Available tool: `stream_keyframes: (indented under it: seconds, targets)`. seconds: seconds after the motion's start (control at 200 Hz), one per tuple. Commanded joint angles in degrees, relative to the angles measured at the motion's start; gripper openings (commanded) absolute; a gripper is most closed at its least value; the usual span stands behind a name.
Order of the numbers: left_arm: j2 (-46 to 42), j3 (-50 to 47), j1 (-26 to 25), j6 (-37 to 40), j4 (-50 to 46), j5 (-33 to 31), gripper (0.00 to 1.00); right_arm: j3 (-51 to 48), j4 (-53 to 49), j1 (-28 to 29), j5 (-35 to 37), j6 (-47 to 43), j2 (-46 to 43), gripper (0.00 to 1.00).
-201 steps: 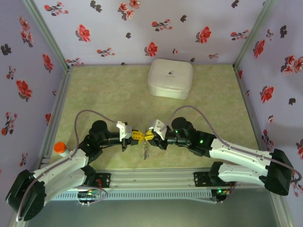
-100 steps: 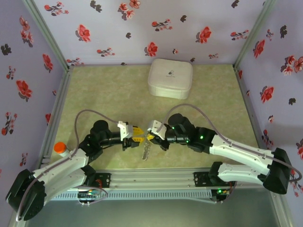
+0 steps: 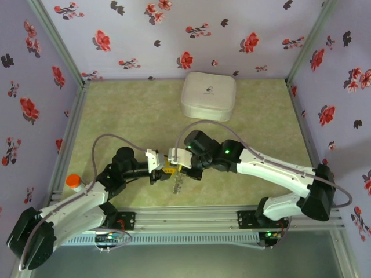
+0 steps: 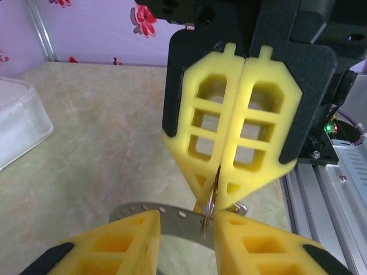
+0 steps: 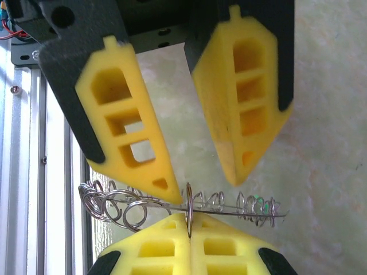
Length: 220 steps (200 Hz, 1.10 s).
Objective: Put the keys on the keyring
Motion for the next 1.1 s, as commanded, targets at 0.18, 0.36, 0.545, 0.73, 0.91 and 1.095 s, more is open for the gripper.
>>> stream_keyframes:
  seconds: [0.18, 0.36, 0.545, 0.73, 0.91, 1.095]
  targets:
    - [-0.8, 1.5, -0.7, 0.4, -0.6, 2.9, 0.14, 3.0, -0.1, 0.9, -1.0, -1.3, 0.0, 0.0]
    - [-0.9, 1.5, -0.8, 0.0, 0.2, 4.1, 0.0, 1.3, 3.8, 0.9, -2.7, -1.1, -1.1, 0.0]
    - [-2.6, 0.0, -0.9, -0.2, 4.6, 2.5, 0.0, -4.3, 10.2, -0.1, -1.1, 0.7, -5.8, 0.34]
    - [-3.1, -0.8, -0.9, -1.6, 8.8, 2.5, 0.0, -15.9, 20.9, -2.9, -2.6, 5.0, -16.7, 0.45]
    - [-2.7, -0.7, -0.8, -2.6, 10.1, 3.6, 0.0, -18.1, 21.8, -2.9, -3.8, 8.3, -17.7, 0.41]
    - [-2.6, -0.7, -0.9, -2.7, 10.2, 4.0, 0.0, -18.3, 22.9, -2.9, -4.2, 10.0, -16.1, 0.28]
